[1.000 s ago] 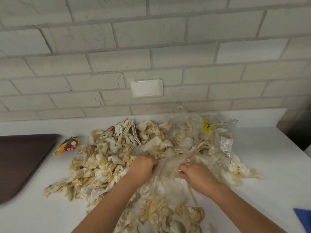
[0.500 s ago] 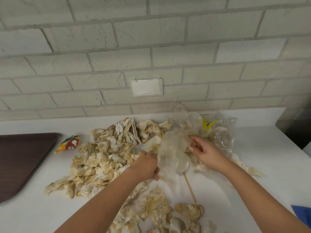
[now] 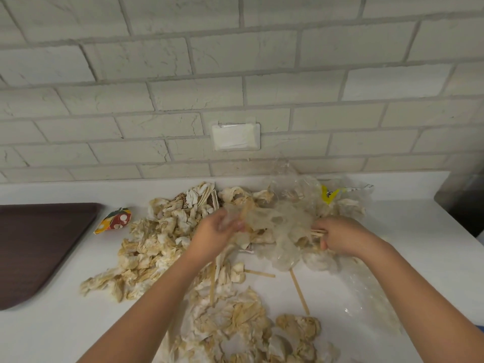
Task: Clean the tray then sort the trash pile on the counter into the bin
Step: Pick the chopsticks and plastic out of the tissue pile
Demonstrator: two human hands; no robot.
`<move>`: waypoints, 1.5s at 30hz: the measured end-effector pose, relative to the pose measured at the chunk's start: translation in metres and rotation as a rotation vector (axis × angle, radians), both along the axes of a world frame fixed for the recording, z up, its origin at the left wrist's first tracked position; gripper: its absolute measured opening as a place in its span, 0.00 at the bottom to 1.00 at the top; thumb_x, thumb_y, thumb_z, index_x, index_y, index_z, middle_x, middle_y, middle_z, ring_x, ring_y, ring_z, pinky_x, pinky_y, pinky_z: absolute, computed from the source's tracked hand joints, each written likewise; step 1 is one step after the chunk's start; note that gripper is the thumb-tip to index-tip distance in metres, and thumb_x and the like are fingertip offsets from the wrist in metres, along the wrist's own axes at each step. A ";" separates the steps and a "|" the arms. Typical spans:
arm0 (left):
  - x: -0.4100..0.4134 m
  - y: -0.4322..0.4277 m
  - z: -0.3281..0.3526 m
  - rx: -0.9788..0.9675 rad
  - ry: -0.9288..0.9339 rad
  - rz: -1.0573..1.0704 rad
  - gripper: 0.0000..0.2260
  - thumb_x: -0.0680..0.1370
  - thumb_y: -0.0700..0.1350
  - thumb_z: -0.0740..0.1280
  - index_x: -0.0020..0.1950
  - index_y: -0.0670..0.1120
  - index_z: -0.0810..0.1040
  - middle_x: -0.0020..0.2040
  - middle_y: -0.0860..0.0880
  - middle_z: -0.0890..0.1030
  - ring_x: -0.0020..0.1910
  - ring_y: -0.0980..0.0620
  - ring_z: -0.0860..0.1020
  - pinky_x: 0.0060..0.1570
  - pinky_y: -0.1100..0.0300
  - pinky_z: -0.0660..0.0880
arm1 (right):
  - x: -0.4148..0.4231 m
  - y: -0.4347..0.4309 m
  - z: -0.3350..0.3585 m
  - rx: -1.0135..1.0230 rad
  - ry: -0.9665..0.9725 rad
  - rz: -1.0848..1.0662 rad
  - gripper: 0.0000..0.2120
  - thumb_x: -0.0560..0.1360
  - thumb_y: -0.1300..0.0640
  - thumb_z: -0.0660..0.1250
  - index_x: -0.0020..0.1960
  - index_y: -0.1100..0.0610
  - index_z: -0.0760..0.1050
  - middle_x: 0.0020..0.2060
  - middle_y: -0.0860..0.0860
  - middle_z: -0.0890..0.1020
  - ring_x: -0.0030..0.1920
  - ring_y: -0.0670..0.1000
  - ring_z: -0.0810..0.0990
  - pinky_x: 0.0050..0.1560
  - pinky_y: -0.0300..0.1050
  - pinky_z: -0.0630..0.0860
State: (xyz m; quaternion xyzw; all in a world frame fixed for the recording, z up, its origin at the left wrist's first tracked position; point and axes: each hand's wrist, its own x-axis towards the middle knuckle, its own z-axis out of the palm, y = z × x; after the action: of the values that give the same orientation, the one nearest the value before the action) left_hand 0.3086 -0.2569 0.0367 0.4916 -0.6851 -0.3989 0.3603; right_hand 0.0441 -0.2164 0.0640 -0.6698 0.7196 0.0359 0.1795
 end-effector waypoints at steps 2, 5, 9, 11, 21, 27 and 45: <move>0.003 0.001 0.015 0.025 0.112 0.056 0.02 0.78 0.41 0.65 0.46 0.45 0.77 0.36 0.51 0.84 0.38 0.49 0.80 0.43 0.56 0.76 | -0.004 0.003 -0.004 -0.043 -0.105 -0.021 0.08 0.74 0.64 0.61 0.46 0.58 0.78 0.44 0.53 0.83 0.44 0.52 0.79 0.43 0.42 0.73; 0.016 0.000 0.030 0.047 0.046 0.098 0.05 0.81 0.41 0.61 0.50 0.46 0.77 0.31 0.49 0.77 0.30 0.51 0.75 0.32 0.63 0.74 | -0.006 0.010 -0.006 -0.099 -0.442 -0.053 0.14 0.79 0.67 0.56 0.42 0.55 0.76 0.37 0.50 0.80 0.38 0.49 0.75 0.36 0.32 0.67; 0.031 0.008 0.031 0.051 -0.482 0.106 0.10 0.80 0.48 0.61 0.39 0.49 0.73 0.29 0.51 0.72 0.25 0.54 0.68 0.25 0.65 0.64 | 0.002 0.016 -0.003 -0.241 -0.853 -0.174 0.14 0.78 0.69 0.56 0.52 0.55 0.76 0.37 0.55 0.76 0.39 0.51 0.75 0.43 0.38 0.71; 0.029 0.018 0.019 0.077 -0.759 0.126 0.12 0.78 0.52 0.63 0.37 0.49 0.72 0.31 0.52 0.74 0.27 0.55 0.72 0.25 0.66 0.65 | 0.008 0.020 0.000 -0.343 -0.855 -0.211 0.07 0.79 0.60 0.61 0.43 0.59 0.75 0.34 0.50 0.72 0.36 0.46 0.72 0.37 0.34 0.67; 0.011 0.042 -0.023 0.257 -1.058 0.081 0.15 0.77 0.55 0.65 0.52 0.45 0.77 0.46 0.49 0.80 0.46 0.50 0.80 0.43 0.58 0.76 | 0.073 0.044 -0.057 0.151 0.028 -0.183 0.23 0.72 0.39 0.68 0.56 0.55 0.73 0.50 0.49 0.79 0.55 0.51 0.79 0.45 0.41 0.71; 0.020 0.062 -0.031 0.257 -0.829 0.165 0.05 0.77 0.48 0.66 0.48 0.47 0.77 0.43 0.50 0.79 0.46 0.50 0.79 0.46 0.56 0.76 | 0.081 0.045 -0.069 0.106 0.047 -0.272 0.12 0.77 0.46 0.64 0.51 0.55 0.75 0.50 0.50 0.81 0.53 0.50 0.80 0.43 0.40 0.70; 0.135 0.109 0.005 0.187 -0.840 0.410 0.08 0.77 0.37 0.56 0.49 0.49 0.70 0.43 0.50 0.80 0.42 0.49 0.78 0.39 0.57 0.73 | 0.047 0.091 -0.002 0.204 0.202 0.124 0.06 0.79 0.56 0.52 0.44 0.50 0.65 0.37 0.45 0.68 0.35 0.44 0.67 0.30 0.36 0.60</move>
State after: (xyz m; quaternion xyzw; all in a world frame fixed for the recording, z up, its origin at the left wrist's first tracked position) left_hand 0.4436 -0.1476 0.0415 0.7657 -0.6216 -0.1461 0.0775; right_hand 0.0912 -0.1251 0.0620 -0.6841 0.6840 0.1870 0.1709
